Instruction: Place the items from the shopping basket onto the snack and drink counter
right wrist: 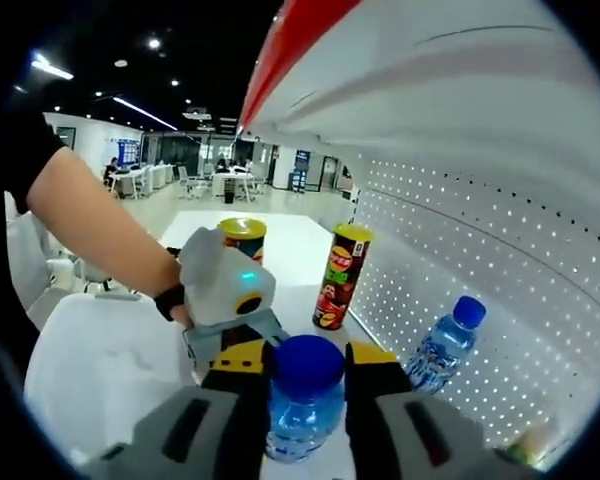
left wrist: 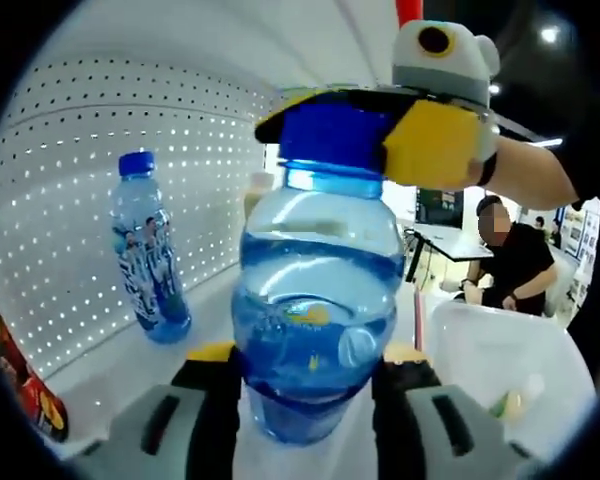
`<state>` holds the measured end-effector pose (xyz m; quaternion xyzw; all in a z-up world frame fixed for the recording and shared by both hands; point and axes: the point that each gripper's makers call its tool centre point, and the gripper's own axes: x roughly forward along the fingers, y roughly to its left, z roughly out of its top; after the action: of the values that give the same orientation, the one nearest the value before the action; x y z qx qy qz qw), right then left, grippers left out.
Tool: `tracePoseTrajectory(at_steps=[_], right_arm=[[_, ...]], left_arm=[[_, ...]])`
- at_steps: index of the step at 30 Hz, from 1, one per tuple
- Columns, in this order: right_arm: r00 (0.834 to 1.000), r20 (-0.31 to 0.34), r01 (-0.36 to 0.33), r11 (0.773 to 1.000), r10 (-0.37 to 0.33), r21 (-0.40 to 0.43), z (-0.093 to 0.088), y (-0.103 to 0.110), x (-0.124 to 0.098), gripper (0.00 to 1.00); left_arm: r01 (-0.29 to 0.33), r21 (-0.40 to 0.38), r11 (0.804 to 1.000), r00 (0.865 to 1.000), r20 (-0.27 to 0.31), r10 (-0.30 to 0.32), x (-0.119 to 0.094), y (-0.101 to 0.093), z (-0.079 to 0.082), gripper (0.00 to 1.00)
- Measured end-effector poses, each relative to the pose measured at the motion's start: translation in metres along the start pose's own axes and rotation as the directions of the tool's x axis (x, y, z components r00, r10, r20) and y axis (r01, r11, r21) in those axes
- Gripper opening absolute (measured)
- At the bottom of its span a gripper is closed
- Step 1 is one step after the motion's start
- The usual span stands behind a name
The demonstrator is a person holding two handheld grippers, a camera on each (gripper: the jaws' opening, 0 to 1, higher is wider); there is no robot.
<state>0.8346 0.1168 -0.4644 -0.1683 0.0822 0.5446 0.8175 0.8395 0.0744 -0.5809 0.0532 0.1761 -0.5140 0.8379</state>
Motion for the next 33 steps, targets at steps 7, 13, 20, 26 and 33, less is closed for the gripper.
tracePoseTrajectory(at_steps=[7,13,20,26,33], right_arm=[[1.000,-0.001,0.011,1.000,-0.011,-0.016,0.005,0.007,-0.007,0.31],[0.999,-0.003,0.038,0.999,-0.038,-0.027,0.005,0.014,-0.028,0.32],[0.998,-0.016,0.056,0.998,-0.057,-0.025,0.001,0.026,-0.050,0.32],[0.996,-0.045,0.076,0.997,-0.076,-0.009,-0.013,0.042,-0.074,0.35],[0.988,-0.095,0.119,0.993,-0.119,-0.004,-0.033,0.070,-0.118,0.35]], left_arm=[[-0.056,0.006,0.998,0.998,0.020,0.055,-0.008,0.001,0.003,0.53],[-0.089,0.066,0.994,0.996,0.003,0.089,-0.028,-0.009,0.007,0.56],[-0.081,0.114,0.990,0.996,-0.037,0.086,-0.058,-0.041,0.002,0.57],[-0.090,0.103,0.991,0.996,-0.016,0.092,-0.090,-0.065,0.006,0.63],[-0.131,0.079,0.988,0.989,-0.065,0.136,-0.140,-0.076,-0.004,0.71]])
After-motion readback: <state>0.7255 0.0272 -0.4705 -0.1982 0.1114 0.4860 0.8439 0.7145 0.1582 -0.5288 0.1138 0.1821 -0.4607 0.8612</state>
